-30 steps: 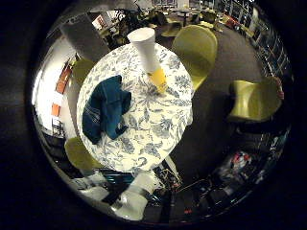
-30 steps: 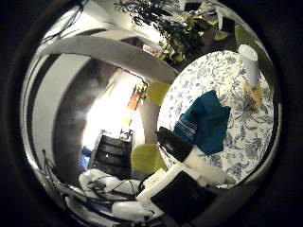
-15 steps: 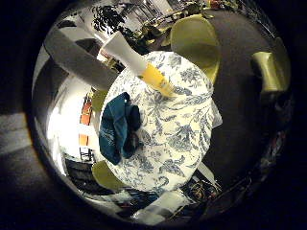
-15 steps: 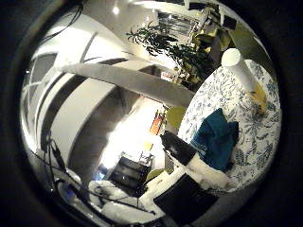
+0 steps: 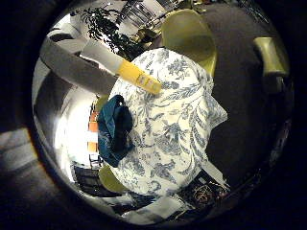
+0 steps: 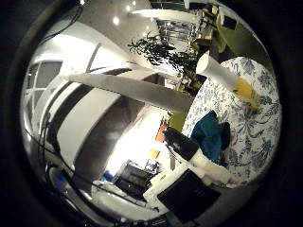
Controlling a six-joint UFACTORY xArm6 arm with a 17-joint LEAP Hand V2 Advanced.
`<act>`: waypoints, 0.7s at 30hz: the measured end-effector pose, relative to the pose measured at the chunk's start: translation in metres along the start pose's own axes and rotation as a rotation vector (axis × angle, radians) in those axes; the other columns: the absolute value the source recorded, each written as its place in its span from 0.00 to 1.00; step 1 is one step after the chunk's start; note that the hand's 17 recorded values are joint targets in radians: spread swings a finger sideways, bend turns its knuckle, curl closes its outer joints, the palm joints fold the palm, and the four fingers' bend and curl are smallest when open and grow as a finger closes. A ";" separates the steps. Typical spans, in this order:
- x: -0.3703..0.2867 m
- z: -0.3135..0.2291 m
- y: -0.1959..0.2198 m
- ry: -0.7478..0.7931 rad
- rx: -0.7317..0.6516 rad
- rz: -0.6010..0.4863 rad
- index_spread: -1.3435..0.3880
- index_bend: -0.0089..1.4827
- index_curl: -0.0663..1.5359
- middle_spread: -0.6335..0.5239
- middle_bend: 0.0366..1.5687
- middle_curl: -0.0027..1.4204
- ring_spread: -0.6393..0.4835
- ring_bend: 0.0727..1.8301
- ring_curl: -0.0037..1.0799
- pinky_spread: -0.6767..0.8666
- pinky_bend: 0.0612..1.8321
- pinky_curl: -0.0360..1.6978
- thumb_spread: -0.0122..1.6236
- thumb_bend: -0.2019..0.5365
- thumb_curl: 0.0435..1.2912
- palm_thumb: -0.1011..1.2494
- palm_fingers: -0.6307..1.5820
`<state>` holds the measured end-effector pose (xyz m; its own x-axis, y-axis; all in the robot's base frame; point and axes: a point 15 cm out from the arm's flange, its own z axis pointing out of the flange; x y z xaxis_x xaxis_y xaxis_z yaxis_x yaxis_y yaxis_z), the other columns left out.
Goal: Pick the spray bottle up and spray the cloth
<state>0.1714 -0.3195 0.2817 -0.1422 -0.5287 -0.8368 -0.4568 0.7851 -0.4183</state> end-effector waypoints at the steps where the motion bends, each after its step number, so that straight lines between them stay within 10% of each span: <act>1: 0.004 -0.002 0.000 -0.003 0.005 0.008 0.70 0.11 0.21 0.65 0.28 0.26 0.75 0.29 0.24 0.68 0.33 0.13 0.65 0.24 0.25 0.58 0.36; 21: 0.053 0.004 0.004 0.003 0.003 0.046 0.70 0.11 0.21 0.66 0.28 0.26 0.75 0.28 0.25 0.68 0.32 0.15 0.65 0.24 0.26 0.59 0.36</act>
<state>0.1657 -0.3425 0.2343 -0.1652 -0.4928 -0.8543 -0.4473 0.8095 -0.3804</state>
